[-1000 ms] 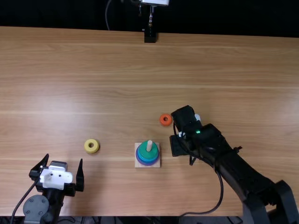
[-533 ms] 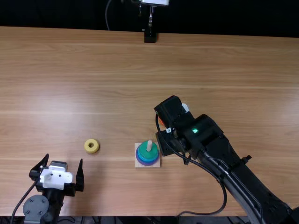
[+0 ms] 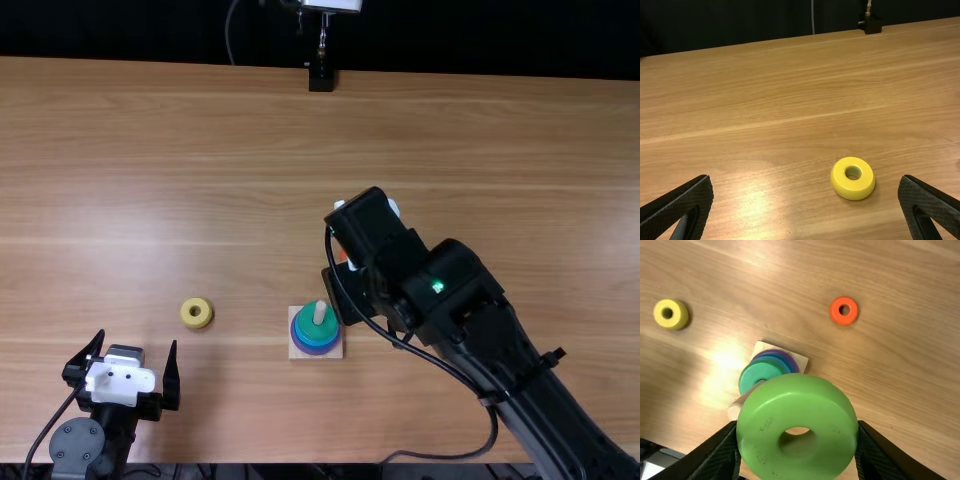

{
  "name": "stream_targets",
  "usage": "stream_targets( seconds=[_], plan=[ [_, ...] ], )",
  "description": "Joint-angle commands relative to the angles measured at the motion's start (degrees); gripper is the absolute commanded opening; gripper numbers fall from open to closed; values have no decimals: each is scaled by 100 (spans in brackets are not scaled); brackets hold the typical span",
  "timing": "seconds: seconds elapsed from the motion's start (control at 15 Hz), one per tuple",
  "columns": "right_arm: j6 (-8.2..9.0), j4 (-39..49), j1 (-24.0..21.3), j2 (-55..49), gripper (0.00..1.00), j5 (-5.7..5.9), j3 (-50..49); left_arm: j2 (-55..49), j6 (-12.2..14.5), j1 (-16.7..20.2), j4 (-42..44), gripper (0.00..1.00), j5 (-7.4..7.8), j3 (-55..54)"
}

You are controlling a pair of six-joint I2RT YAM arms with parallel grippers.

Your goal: Build the Hanoi tower: stack the rings onto the peg from bottom to top in this color order: purple, dark blue, light blue, dark green, light green, yellow, orange.

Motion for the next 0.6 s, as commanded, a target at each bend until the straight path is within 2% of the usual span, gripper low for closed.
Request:
stream_targets(
  seconds=[0.0, 0.53],
  plan=[
    [-11, -21, 193, -57, 0, 63, 265, -67, 39, 14, -484, 100, 30, -604],
    [0, -21, 667, 110, 0, 63, 159, -67, 39, 14, -484, 100, 30, -604]
  ],
)
